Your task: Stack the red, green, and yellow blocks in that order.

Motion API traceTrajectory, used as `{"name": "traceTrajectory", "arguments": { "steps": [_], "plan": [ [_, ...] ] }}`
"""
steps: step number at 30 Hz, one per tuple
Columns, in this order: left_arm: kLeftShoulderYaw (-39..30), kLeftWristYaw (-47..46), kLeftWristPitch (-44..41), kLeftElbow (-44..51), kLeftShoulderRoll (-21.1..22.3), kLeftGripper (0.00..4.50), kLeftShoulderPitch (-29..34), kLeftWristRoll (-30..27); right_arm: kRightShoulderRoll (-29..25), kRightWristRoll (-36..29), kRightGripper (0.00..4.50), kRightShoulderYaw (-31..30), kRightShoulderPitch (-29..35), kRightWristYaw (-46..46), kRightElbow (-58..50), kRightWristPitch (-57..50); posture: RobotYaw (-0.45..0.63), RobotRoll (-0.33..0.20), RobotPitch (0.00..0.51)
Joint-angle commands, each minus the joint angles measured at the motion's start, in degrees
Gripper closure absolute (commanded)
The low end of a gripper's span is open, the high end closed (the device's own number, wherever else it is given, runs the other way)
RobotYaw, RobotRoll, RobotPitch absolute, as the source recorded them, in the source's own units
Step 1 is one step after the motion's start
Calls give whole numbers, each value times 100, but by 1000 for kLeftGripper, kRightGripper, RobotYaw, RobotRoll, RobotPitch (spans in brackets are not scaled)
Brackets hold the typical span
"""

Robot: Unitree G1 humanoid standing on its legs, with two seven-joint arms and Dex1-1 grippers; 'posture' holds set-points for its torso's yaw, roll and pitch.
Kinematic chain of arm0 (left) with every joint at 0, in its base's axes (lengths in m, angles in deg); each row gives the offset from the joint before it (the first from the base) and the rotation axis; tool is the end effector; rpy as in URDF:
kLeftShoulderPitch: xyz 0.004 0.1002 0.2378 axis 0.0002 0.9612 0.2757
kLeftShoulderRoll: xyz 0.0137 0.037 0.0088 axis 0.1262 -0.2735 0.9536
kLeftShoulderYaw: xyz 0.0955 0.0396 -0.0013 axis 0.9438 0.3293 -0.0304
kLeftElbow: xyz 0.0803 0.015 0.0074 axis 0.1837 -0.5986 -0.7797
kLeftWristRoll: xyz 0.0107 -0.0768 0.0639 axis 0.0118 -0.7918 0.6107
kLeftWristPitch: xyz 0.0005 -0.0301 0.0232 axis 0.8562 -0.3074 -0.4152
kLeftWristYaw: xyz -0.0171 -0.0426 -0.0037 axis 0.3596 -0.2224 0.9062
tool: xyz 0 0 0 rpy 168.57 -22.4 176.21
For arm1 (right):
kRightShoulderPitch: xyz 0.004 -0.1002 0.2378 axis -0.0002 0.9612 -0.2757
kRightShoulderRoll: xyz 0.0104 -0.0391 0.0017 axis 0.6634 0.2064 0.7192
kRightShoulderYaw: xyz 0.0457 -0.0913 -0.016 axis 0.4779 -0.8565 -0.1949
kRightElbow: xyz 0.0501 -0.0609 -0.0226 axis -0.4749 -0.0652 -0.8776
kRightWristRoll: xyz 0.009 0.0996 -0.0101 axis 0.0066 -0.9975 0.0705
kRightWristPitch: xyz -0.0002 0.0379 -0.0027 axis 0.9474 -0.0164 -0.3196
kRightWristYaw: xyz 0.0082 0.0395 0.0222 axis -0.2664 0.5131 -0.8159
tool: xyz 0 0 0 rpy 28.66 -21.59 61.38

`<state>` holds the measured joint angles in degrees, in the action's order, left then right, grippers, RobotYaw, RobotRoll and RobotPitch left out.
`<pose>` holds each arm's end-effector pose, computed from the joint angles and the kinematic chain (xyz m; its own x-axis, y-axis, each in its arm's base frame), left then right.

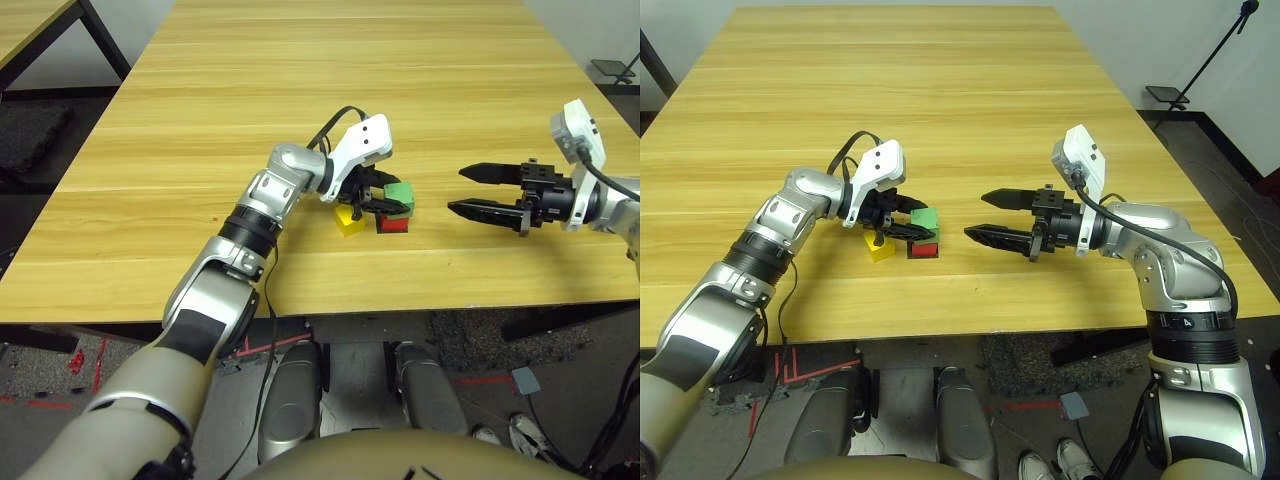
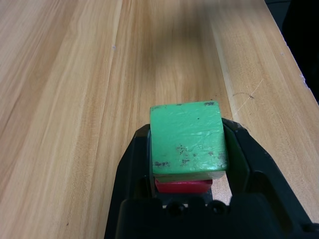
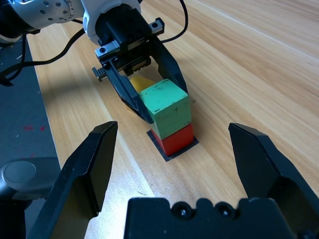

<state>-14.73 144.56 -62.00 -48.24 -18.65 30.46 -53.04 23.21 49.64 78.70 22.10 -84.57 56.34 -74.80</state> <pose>0.3435 0.1108 0.1640 0.1185 -0.9040 -0.4108 0.9886 0.0686 0.1341 0.2637 -0.2659 0.1856 0.4018 0.8834 -0.2413 -0.8989 0.4307 0.0803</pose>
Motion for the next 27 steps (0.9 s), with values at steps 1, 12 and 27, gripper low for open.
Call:
{"name": "traceTrajectory", "arguments": {
  "steps": [1, 12, 27],
  "plan": [
    [86, 62, -91, 59, 50, 2447, 116, 100, 0, -39, 0, -36, -62, 41, -8, 41, 47, -131, 109],
    [-452, -596, -1663, 1896, 425, 21, 547, -282, 63, 42, 0, -115, -184, 49, 215, 175, 101, -129, 90],
    [-631, -1908, -3032, 3830, 1209, 21, 2148, -330, 211, 102, 0, -401, -580, -75, 649, 381, 158, -138, 85]
  ]
}}
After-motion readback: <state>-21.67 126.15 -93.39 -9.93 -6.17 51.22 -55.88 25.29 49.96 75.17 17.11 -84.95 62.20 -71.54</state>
